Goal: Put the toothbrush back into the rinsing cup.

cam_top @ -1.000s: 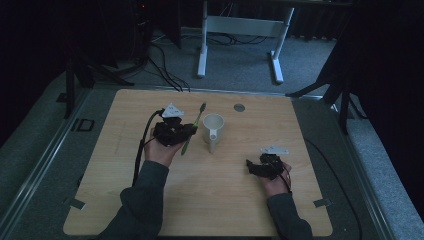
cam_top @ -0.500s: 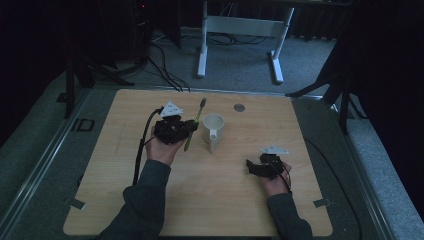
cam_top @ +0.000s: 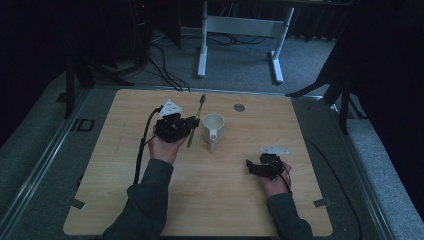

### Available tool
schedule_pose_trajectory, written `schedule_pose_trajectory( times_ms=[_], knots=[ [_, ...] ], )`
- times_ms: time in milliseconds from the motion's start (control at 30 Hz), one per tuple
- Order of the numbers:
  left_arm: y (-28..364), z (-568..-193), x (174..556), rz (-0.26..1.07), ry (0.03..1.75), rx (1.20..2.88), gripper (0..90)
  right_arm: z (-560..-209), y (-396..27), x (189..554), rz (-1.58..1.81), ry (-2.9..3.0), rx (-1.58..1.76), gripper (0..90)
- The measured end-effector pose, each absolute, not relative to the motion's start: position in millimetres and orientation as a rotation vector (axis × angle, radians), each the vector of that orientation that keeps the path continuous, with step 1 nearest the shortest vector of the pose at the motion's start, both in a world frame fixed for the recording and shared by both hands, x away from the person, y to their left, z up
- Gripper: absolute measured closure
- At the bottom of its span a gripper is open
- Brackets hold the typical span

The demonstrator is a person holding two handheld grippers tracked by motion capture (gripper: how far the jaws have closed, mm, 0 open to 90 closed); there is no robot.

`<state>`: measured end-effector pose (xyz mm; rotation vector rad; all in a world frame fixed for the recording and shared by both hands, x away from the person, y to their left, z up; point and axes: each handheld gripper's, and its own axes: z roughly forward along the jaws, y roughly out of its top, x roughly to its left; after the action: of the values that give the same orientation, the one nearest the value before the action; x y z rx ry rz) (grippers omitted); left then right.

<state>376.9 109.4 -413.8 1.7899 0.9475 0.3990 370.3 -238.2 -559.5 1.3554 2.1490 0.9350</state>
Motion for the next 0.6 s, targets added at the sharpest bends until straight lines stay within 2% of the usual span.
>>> schedule_pose_trajectory(
  times_ms=[600],
  knots=[
    [102.9,-417.6,379.0,0.425,0.928,1.723,79.4,-559.5,-238.2,370.4,0.935,2.15,1.354,25.6]
  ],
)
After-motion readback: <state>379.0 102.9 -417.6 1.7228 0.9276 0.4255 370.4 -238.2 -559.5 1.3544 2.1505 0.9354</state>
